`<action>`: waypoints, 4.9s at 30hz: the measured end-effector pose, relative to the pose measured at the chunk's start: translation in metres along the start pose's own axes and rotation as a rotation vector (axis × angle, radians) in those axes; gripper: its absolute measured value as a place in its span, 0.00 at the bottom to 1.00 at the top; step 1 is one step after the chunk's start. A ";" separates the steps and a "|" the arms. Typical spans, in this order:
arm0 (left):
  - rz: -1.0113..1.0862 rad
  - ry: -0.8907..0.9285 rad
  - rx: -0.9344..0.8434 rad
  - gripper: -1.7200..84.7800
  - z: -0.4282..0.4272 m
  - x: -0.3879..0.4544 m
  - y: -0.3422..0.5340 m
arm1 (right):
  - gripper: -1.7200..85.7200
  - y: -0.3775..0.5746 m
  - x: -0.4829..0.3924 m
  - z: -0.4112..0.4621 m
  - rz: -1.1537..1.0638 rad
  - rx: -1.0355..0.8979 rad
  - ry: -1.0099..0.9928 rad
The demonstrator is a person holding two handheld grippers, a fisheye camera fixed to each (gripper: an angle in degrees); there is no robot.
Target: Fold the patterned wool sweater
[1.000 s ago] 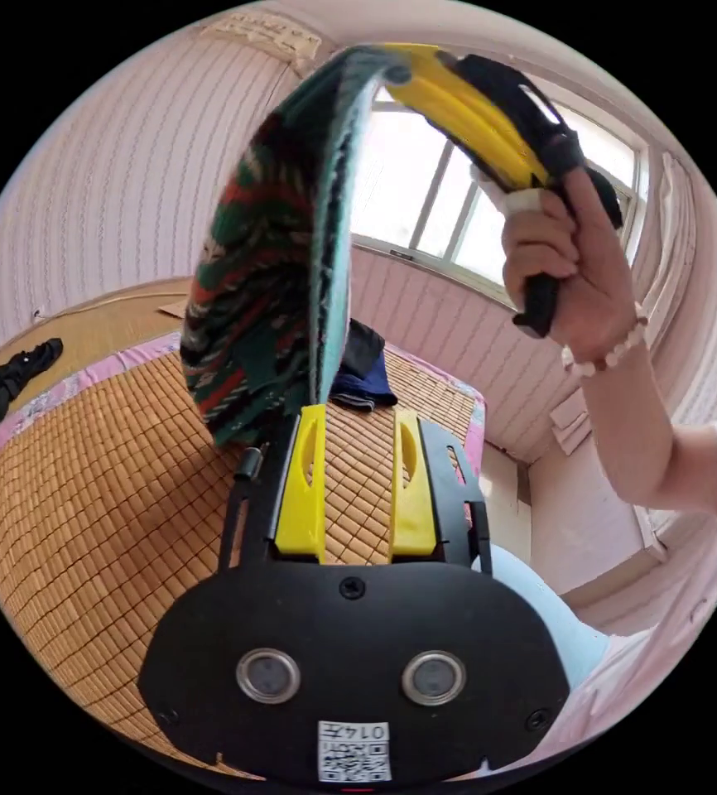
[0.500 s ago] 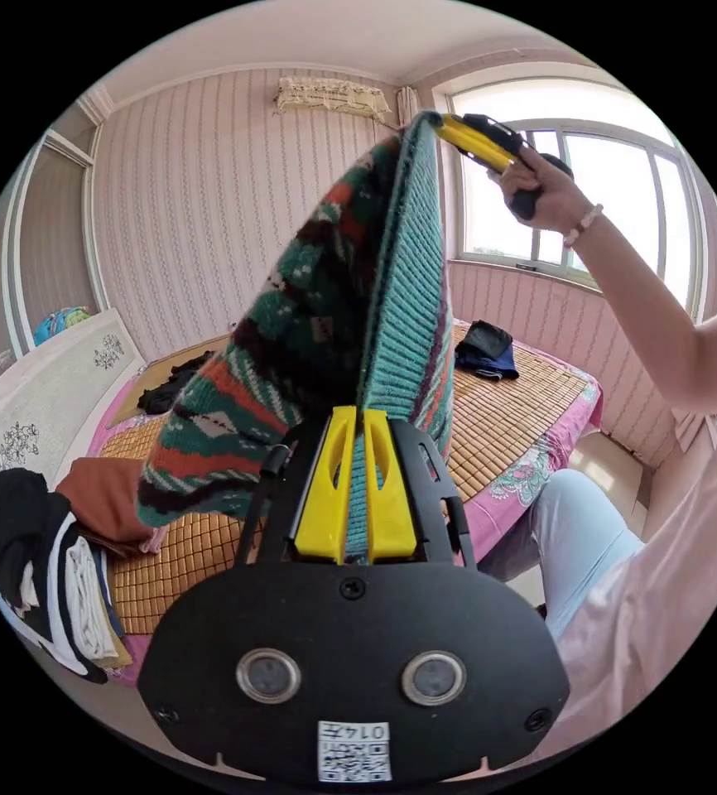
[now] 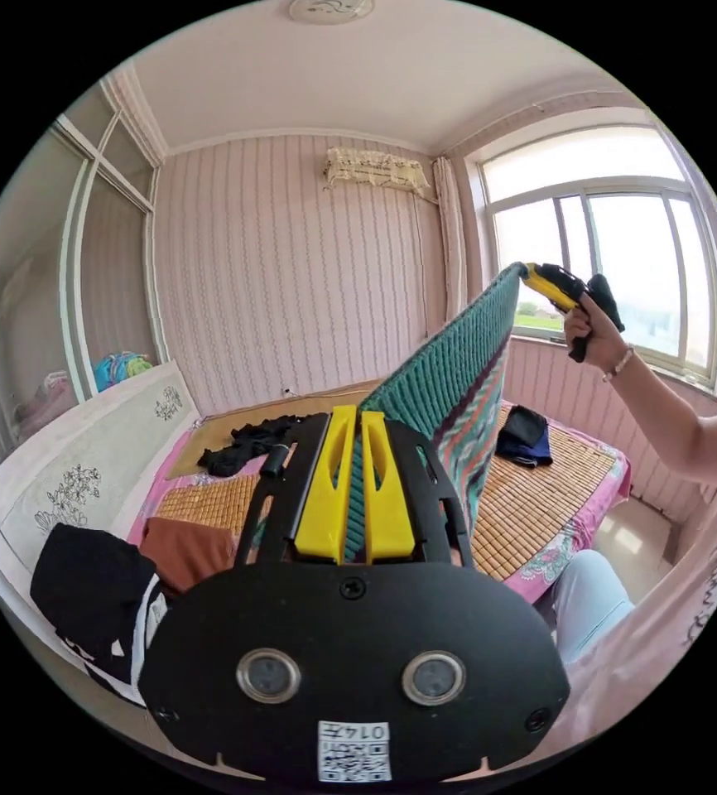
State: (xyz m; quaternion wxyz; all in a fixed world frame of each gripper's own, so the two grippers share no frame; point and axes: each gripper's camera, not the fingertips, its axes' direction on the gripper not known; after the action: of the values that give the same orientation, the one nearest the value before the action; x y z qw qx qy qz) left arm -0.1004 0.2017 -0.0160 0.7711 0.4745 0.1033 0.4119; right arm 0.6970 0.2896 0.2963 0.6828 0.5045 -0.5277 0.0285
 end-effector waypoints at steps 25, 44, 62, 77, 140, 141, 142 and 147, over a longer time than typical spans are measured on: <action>-0.205 0.230 -0.794 0.01 0.131 0.010 0.261 | 0.03 0.280 0.184 0.003 0.570 -0.558 -0.007; -0.591 0.223 -1.118 0.07 0.205 -0.114 0.360 | 0.03 0.329 0.191 0.039 0.643 -0.840 0.319; -0.409 0.227 -0.294 0.01 -0.060 -0.133 0.233 | 0.05 0.177 0.167 0.008 0.333 -0.552 0.453; -0.530 0.169 -0.414 0.01 -0.098 -0.144 0.309 | 0.08 0.385 0.304 0.119 0.947 -1.244 0.363; -0.638 0.022 -0.768 0.08 0.125 -0.122 0.426 | 0.06 0.306 0.260 0.084 0.601 -0.862 0.479; -0.613 0.009 -0.759 0.08 0.125 -0.121 0.419 | 0.06 0.294 0.264 0.078 0.593 -0.824 0.495; -0.544 0.006 -0.740 0.08 0.131 -0.116 0.403 | 0.07 0.287 0.266 0.076 0.580 -0.808 0.509; -0.285 0.152 -0.691 0.08 0.224 -0.071 0.337 | 0.12 0.208 0.314 0.095 0.403 -0.676 0.671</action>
State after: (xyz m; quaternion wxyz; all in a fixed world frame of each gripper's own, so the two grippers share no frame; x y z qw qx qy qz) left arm -0.2036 0.0759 0.3605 0.9253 0.1352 0.0803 0.3451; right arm 0.6513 0.1683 0.6626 0.9203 0.1073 -0.3460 0.1478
